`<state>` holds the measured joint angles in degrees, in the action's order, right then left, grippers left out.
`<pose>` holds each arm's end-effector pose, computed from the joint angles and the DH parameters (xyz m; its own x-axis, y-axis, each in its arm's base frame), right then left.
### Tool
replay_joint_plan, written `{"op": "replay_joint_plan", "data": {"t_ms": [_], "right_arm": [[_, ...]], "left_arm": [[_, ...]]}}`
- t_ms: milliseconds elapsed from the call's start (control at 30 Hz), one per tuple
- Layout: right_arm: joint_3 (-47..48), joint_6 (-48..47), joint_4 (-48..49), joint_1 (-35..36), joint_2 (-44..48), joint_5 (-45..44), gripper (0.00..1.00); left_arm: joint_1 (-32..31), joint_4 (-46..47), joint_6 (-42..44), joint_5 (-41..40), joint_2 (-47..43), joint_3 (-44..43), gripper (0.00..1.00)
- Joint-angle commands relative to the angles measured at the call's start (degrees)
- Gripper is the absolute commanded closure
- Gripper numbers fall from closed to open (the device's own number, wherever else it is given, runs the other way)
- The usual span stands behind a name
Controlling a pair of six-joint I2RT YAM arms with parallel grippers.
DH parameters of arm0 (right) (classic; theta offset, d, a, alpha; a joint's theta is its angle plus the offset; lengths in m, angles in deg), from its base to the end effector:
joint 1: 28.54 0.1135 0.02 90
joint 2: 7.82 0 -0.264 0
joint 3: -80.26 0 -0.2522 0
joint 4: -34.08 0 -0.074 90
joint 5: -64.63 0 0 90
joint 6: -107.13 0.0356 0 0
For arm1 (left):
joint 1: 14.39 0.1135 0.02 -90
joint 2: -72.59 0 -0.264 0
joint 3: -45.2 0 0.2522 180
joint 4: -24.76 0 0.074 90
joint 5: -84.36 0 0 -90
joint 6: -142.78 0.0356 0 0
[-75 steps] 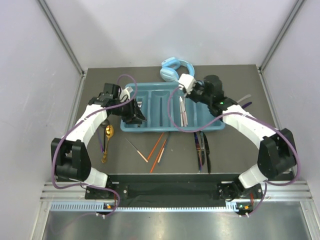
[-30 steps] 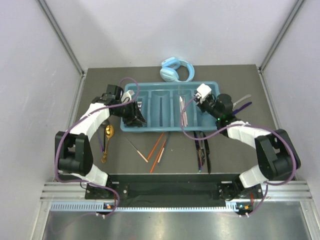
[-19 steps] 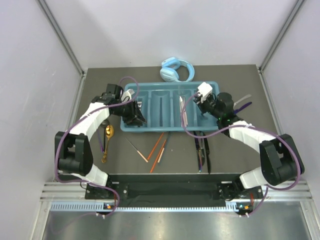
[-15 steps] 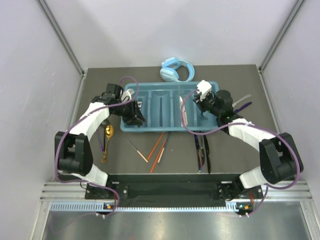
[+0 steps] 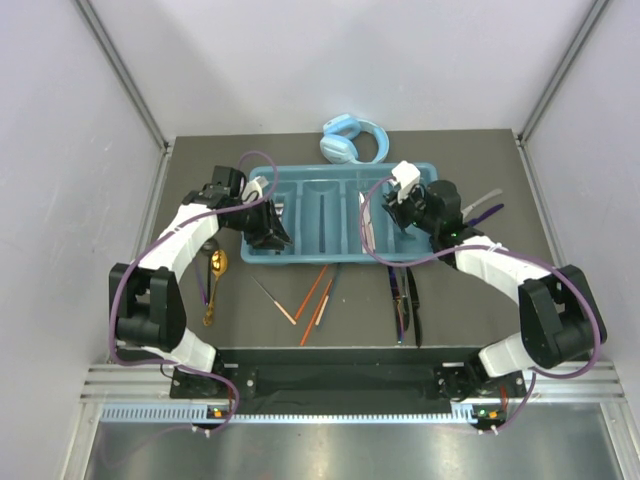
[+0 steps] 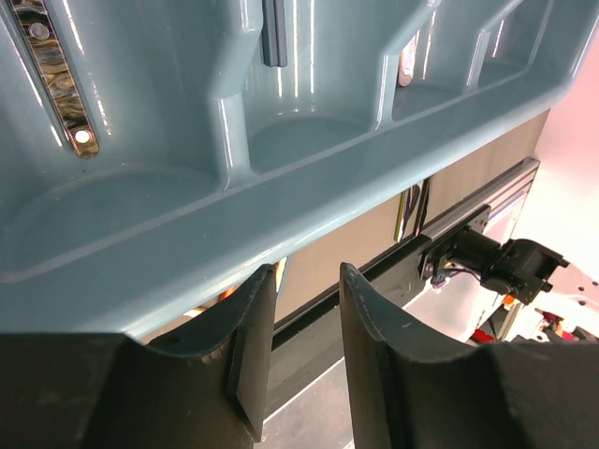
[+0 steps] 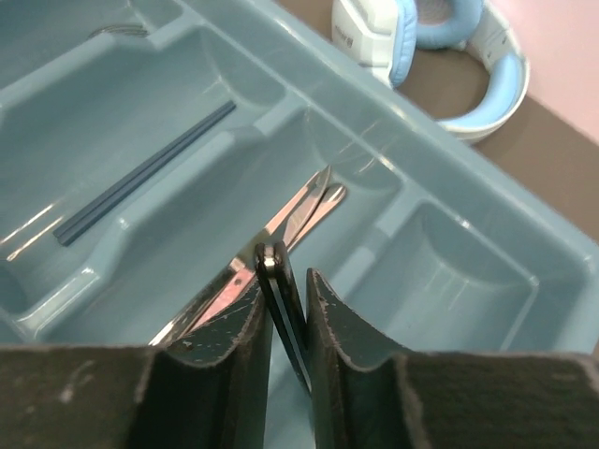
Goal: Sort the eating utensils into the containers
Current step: Place the spoon in the storage box.
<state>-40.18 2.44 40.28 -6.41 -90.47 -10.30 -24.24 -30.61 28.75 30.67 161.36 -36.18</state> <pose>0.2947 0.1298 0.2449 -0.1096 -0.3089 -0.9447 -0.6430 0.7468 -0.1696 0.3032 -0.0740 0.2537 -0.9650 -0.1655 -0.2037 0.0131 0.7447 -0.6672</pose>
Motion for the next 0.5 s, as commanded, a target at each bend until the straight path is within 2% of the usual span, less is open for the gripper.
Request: {"op": "replay_joint_plan", "data": {"t_ms": [0, 100, 167, 367, 400, 433, 467], "right_arm": [[-0.2, 3.8, -5.8, 0.5, -0.1, -1.4, 0.78], [1.5, 4.6, -8.9, 0.8, -0.8, -1.4, 0.79], [2.3, 5.0, -10.7, 1.1, -1.3, -1.5, 0.83], [0.8, 7.0, -10.9, 1.5, -0.4, -1.6, 0.88], [0.1, 7.6, -10.5, 1.5, -0.3, -1.4, 0.92], [-0.3, 7.6, -9.0, 1.5, -0.3, -1.4, 1.00], [-0.6, 7.4, -8.1, 1.6, -0.2, -1.7, 1.00]], "left_arm": [[0.1, -0.5, 0.8, -0.5, -1.1, -2.1, 0.62], [0.1, -0.6, 0.9, -0.7, -1.1, -2.1, 0.62], [0.1, -0.6, 0.9, -0.7, -1.0, -2.2, 0.62], [0.1, -0.7, 0.9, -1.0, -0.7, -2.4, 0.62], [0.1, -0.6, 0.9, -1.0, -0.7, -2.4, 0.62], [0.1, -0.7, 0.9, -1.0, -0.6, -2.3, 0.62], [0.1, -0.7, 0.9, -1.1, -0.5, -2.4, 0.62]]}}
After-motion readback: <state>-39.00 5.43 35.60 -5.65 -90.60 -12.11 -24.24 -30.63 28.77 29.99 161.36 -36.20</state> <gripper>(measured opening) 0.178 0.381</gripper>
